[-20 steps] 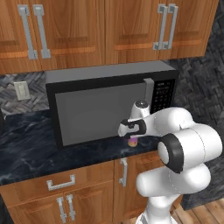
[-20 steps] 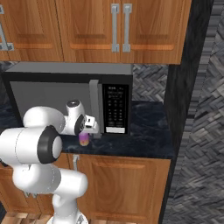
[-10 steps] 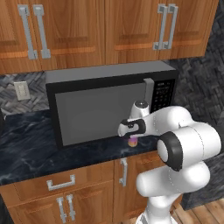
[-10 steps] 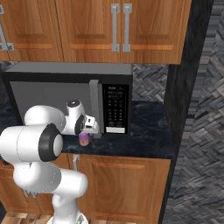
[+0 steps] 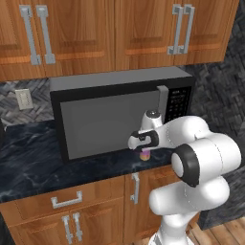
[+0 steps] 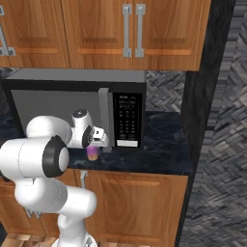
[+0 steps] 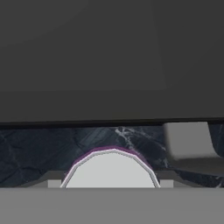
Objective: Four empty soda cans are scattered around the kitchen. Gather all the cans and cluster them next to the stove for recycling.
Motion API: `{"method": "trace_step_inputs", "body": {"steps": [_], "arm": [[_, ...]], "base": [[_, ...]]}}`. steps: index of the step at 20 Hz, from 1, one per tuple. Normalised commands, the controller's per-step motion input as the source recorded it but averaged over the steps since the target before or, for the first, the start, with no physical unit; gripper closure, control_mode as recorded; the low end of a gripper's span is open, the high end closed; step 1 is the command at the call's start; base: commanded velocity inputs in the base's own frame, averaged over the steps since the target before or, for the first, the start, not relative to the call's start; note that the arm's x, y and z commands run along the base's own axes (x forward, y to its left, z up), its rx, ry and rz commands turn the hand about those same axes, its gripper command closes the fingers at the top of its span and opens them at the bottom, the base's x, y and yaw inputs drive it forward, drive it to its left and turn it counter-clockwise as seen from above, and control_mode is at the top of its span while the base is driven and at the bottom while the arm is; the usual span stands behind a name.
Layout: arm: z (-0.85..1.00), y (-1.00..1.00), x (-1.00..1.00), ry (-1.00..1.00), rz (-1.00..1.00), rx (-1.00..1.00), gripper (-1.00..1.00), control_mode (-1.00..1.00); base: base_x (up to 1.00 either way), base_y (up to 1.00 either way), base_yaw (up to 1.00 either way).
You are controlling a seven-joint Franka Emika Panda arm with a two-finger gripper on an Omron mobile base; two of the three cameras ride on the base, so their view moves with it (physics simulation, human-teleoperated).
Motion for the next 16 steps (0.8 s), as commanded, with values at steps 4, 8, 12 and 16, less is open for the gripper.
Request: {"method": "trace_step_inputs", "body": {"steps": [4,8,12,16], "arm": [[-0.03,0.0,0.0,0.0,0.0,0.0,1.0,-1.0],[0.07,0.0,-0.15,0.0,0.0,0.0,1.0,-1.0],[0.25,0.0,-0.43,-0.03,0.0,0.0,1.0,-1.0],[0.37,0.0,-0.44,-0.01,0.0,0.0,1.0,-1.0]], "base": [[0.0,0.0,0.0],[0.0,0.0,0.0],[0.0,0.0,0.0],[0.0,0.0,0.0]]}}
